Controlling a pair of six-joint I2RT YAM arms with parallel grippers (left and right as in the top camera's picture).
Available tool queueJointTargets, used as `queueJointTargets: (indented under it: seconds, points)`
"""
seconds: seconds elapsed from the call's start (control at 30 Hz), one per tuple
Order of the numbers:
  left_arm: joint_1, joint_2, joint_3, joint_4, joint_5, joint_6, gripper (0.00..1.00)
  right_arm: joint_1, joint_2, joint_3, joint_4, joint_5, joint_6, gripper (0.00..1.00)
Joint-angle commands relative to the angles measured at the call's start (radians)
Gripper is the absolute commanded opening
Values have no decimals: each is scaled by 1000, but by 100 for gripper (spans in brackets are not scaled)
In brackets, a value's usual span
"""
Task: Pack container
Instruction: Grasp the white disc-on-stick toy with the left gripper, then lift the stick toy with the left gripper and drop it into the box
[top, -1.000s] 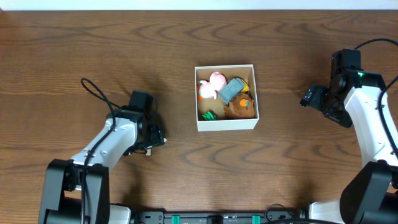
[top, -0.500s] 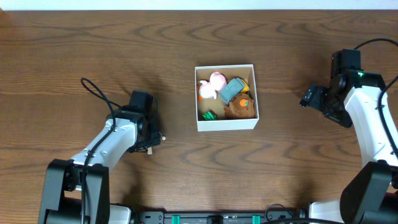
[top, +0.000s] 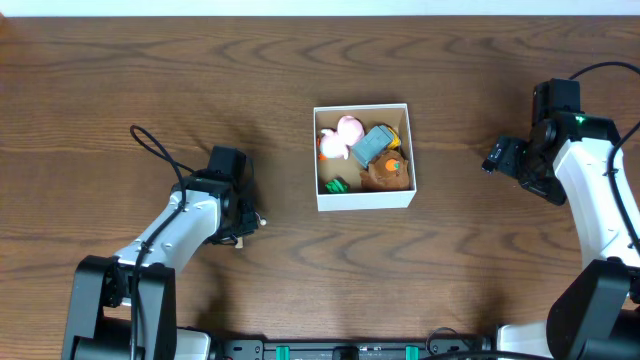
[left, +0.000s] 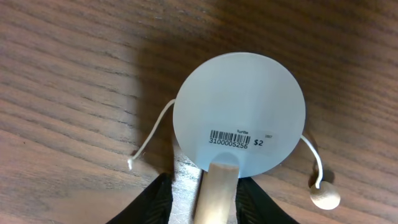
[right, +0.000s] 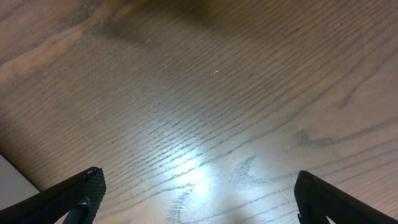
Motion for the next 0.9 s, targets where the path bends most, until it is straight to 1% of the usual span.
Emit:
queueJointTargets:
  seconds: [0.0, 0.07, 0.17, 0.23, 0.43, 0.47, 0.57, 0.73, 0.87]
  points:
    - [3, 3, -17, -1, -4, -5, 33, -5, 0, -2, -2, 0, -11, 99]
    - [3, 3, -19, -1, -4, -5, 32, -5, 0, -2, -2, 0, -11, 99]
    - [3, 3, -19, -2, -4, -5, 24, -5, 0, -2, -2, 0, -11, 99]
    - [3, 3, -19, -2, -4, -6, 20, -5, 0, -2, -2, 0, -11, 99]
    - [3, 3, -19, -2, -3, -6, 19, -5, 0, -2, -2, 0, -11, 99]
    - [3, 3, -18, -2, 0, -6, 14, -5, 0, -2, -2, 0, -11, 99]
    - [3, 2, -2, -3, -1, -5, 11, -5, 0, -2, -2, 0, -11, 99]
    - [3, -23, 80, -25, -1, -5, 6, -5, 0, -2, -2, 0, -11, 99]
    - [-27, -70, 216, -108, -1, 22, 6, -5, 0, -2, -2, 0, -11, 99]
